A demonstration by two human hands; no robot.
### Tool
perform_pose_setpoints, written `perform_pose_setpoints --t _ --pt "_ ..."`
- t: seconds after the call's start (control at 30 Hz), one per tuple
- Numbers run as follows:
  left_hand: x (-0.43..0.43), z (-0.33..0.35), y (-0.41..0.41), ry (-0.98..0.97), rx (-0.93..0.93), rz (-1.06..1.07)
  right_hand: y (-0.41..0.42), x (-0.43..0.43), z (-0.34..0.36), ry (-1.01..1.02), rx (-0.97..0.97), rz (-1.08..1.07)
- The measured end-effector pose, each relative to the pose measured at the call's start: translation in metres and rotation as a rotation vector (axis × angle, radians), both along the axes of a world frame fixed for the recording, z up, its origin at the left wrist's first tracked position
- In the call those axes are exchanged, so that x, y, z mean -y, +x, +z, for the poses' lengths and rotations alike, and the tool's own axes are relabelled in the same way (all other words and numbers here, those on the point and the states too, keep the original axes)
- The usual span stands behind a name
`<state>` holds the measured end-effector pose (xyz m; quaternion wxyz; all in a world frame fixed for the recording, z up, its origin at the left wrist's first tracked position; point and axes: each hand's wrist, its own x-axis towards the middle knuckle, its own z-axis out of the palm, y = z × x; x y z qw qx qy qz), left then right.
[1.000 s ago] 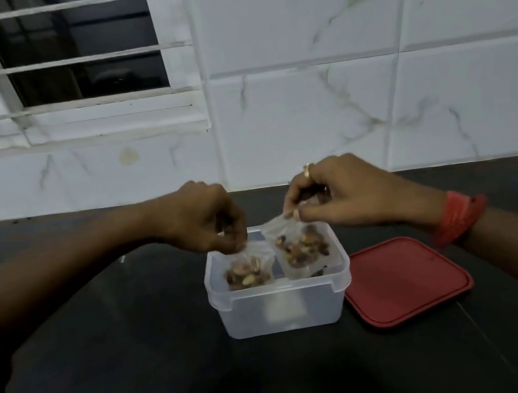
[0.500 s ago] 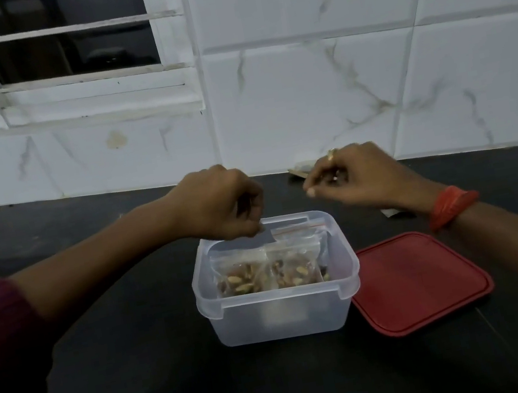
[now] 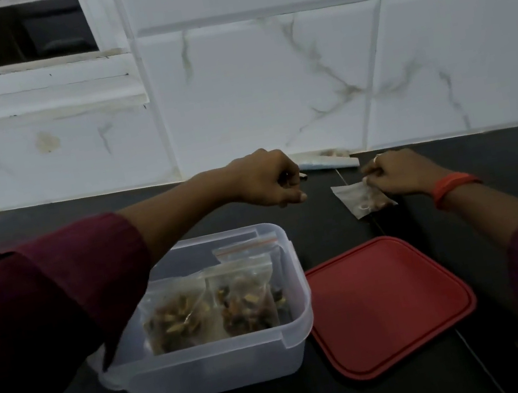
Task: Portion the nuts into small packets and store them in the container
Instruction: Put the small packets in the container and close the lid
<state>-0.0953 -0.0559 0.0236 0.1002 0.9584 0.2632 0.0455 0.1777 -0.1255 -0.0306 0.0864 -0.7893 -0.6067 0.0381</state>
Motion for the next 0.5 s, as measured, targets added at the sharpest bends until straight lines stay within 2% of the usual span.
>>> perform_pose_setpoints --t 0.07,0.23,0.3,0.4,0.5 --pt "-0.002 -0.002 -0.001 -0.01 -0.007 0.001 -0.001 -0.001 -0.005 -0.014 -0.044 -0.004" --pt "-0.008 0.003 -0.021 -0.052 0.037 0.05 0.001 -0.004 -0.005 0.034 -0.316 -0.142" --pt "-0.008 0.007 -0.032 -0.082 0.067 0.085 -0.005 0.0 -0.001 0.034 -0.408 -0.136" --pt "-0.006 0.015 -0.051 -0.114 0.102 0.123 -0.023 0.01 0.015 0.079 -0.336 -0.036" --pt "0.001 0.025 -0.075 -0.11 0.117 0.134 -0.054 0.031 0.052 0.246 -0.185 0.086"
